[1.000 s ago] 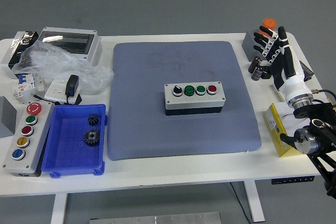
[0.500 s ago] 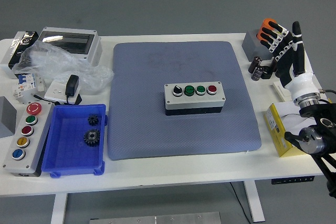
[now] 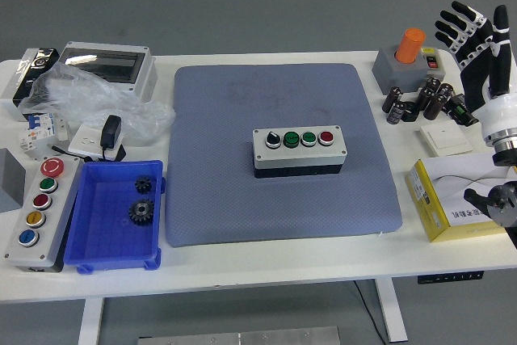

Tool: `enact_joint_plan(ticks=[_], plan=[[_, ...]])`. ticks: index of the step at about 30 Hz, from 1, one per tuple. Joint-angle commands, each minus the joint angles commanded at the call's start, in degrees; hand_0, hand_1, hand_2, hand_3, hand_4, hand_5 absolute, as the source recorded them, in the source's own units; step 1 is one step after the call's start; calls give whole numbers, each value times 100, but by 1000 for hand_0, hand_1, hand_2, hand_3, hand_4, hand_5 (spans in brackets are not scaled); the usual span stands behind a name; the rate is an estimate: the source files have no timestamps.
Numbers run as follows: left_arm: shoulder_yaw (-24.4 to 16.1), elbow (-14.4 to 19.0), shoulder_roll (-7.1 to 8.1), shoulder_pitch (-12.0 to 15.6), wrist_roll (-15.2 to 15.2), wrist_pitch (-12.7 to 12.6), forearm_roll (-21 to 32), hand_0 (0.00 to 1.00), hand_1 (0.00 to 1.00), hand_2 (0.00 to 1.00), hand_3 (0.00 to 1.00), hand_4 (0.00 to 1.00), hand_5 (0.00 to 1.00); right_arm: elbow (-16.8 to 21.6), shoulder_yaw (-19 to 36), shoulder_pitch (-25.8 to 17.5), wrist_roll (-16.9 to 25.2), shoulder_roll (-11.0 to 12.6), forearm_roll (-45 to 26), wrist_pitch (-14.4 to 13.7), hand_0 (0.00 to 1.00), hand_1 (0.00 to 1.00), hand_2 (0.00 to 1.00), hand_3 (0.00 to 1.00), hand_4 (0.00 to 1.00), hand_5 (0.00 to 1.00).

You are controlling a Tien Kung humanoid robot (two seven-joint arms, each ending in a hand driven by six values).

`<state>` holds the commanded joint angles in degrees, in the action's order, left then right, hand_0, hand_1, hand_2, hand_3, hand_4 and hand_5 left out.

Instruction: Pick up the button,place it on the desk,press the button,press the button

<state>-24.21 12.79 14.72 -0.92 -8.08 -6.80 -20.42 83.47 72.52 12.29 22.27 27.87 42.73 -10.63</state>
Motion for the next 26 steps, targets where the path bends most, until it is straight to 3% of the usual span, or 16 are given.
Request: enact_joint_plan(ticks=[14, 26], plan=[[73, 8, 118, -76, 3, 1, 10, 662, 687, 612, 645, 645, 347, 42, 100, -79, -28, 15, 10, -18, 838, 754, 765, 764, 998, 998], [28, 4, 66, 52, 2, -4, 110, 662, 688, 610, 643, 645, 341, 21, 11, -113, -74, -45, 79, -57, 838, 752, 764, 764, 998, 998]])
